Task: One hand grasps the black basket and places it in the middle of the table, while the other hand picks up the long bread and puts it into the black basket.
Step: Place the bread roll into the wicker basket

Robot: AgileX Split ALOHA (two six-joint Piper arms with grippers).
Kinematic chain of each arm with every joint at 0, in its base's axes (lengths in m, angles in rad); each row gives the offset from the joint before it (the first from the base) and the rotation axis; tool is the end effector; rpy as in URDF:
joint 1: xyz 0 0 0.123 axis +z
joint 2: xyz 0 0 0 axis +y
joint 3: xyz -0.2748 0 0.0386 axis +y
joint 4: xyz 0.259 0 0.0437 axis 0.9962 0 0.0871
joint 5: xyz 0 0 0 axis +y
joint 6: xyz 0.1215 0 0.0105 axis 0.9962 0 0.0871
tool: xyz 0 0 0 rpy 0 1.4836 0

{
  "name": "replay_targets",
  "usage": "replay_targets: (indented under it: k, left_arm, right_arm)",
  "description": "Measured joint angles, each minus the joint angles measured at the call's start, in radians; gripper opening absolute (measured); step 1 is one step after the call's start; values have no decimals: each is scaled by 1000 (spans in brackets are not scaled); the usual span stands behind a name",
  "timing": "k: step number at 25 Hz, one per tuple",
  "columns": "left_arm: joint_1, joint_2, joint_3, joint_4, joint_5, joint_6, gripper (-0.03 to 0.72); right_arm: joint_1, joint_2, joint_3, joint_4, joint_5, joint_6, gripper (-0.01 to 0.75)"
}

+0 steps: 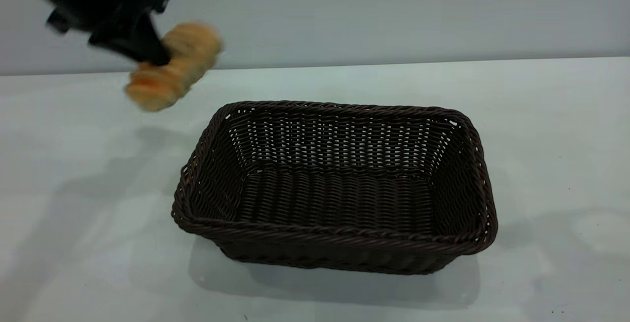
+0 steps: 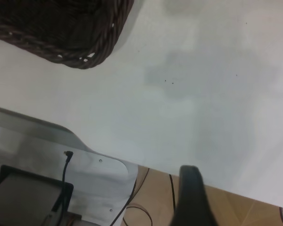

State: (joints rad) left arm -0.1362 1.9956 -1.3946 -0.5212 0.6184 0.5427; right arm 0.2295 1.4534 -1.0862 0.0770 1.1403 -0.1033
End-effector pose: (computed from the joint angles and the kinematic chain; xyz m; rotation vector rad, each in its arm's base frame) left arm 0.4342 -0.0951 0.1448 0.4135 2.5849 -0.3962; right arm 0.2725 0.0724 0.2280 -0.4561 2.9586 0.1224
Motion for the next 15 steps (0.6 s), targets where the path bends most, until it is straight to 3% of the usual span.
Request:
replay_targets:
  k: [7, 10, 12, 15]
  left_arm:
    - [-216, 26, 0, -1, 53, 101, 53]
    - [-270, 62, 0, -7, 37, 103, 59]
    - [-286, 80, 0, -15, 33, 94, 90]
    - [-289, 85, 0, -22, 25, 67, 206]
  right_arm:
    - [0, 0, 0, 0, -9, 0, 562]
    - [0, 0, 0, 1, -10, 0, 562]
    - [0, 0, 0, 1, -11, 0, 562]
    - [0, 0, 0, 1, -17, 0, 562]
